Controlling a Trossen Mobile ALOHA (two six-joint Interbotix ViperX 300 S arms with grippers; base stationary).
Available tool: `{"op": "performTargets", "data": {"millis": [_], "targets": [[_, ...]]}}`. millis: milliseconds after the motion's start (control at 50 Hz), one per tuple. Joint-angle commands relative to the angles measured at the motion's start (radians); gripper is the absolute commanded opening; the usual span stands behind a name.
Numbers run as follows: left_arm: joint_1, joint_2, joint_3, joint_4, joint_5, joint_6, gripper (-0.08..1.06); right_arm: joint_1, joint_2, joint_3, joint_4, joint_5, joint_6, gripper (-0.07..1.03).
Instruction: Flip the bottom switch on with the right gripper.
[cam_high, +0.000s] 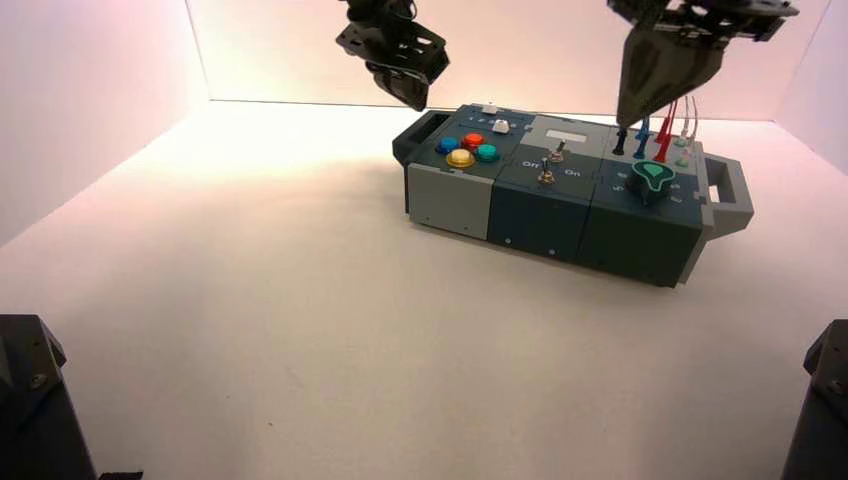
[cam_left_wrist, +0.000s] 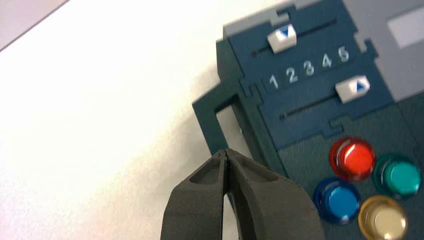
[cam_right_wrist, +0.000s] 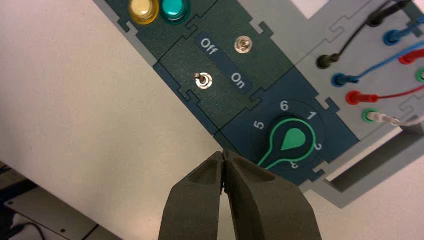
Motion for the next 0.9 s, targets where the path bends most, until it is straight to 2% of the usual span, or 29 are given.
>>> {"op": "performTargets", "data": {"millis": [20,260,440,580,800,900], "targets": [[-0.005,-0.021,-0.031,-0.032,0.000,0.000,-0.03,0.006,-0.003,-0.028,0.006,-0.002,-0.009,-0.02],[-0.020,-0.028,-0.021,-0.075,0.005,0.002,-0.03,0.008,-0.003,-0.031,0.005,-0.002,-0.009,-0.02],[-0.061,-0.049,-0.014,-0.074,0.012,0.011,-0.03,0.008,-0.005,-0.031,0.005,-0.002,-0.011,-0.02],[-0.066,-0.054,-0.012,-0.074,0.103,0.009,-0.03,0.008,-0.006,-0.031,0.005,0.000,-0.012,-0.02],[-0.018,-0.095,0.000,-0.071,0.118,0.000,-0.03,0.008,-0.031,-0.028,0.005,0.002,-0.017,-0.02],[-0.005,-0.112,0.012,-0.058,0.120,0.003,-0.03,0.008,-0.041,-0.028,0.005,0.000,-0.017,-0.02]]}}
